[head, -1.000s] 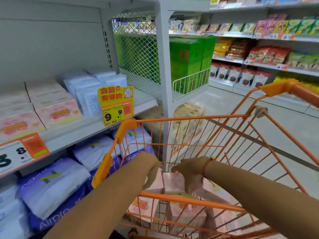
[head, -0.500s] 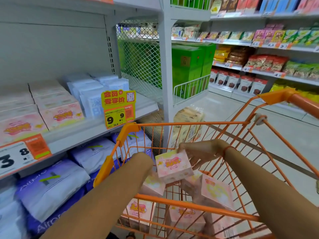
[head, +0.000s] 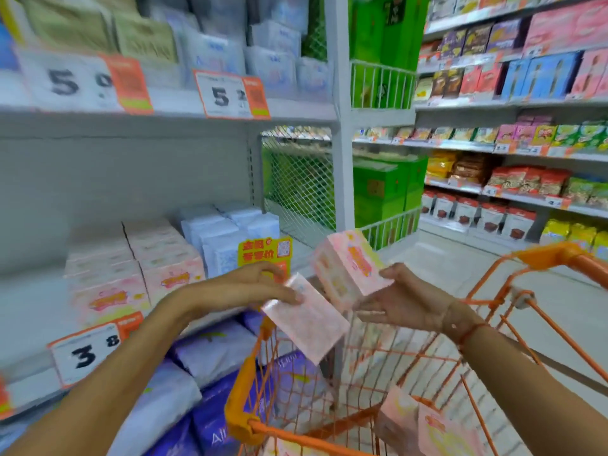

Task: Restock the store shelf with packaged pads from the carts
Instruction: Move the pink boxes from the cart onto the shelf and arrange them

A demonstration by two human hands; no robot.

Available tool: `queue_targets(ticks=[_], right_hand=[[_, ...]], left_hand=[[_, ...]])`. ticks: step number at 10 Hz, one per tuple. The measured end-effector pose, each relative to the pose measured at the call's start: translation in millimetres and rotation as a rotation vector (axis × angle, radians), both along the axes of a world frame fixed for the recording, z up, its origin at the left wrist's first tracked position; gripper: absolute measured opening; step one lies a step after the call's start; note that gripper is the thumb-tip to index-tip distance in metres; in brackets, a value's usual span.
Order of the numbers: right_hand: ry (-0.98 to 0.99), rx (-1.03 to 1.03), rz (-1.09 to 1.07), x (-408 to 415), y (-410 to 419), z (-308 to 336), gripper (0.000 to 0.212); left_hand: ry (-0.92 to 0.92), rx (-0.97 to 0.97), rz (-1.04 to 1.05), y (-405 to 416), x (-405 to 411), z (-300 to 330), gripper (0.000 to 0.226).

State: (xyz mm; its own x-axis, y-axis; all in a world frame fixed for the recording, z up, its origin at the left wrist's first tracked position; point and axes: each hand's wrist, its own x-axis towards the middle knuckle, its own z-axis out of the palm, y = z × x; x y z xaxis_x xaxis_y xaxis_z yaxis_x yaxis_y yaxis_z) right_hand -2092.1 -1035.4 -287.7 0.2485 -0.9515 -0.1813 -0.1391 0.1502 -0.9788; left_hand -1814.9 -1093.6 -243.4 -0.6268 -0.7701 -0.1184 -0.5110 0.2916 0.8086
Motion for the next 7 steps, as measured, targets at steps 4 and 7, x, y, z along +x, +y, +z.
queue_targets(ticks=[4,7], right_hand=[[-0.61,0.038,0.145,141.8,-43.2,48.0,0.073],[-0.439,-0.199,0.009,224.0,-110.7,65.4,0.067]], left_hand=[[1.211,0.309,0.648,-9.8,99.5,30.8,0.004],[0.91,-0.265,0.79,-44.4,206.1,10.6,0.071]])
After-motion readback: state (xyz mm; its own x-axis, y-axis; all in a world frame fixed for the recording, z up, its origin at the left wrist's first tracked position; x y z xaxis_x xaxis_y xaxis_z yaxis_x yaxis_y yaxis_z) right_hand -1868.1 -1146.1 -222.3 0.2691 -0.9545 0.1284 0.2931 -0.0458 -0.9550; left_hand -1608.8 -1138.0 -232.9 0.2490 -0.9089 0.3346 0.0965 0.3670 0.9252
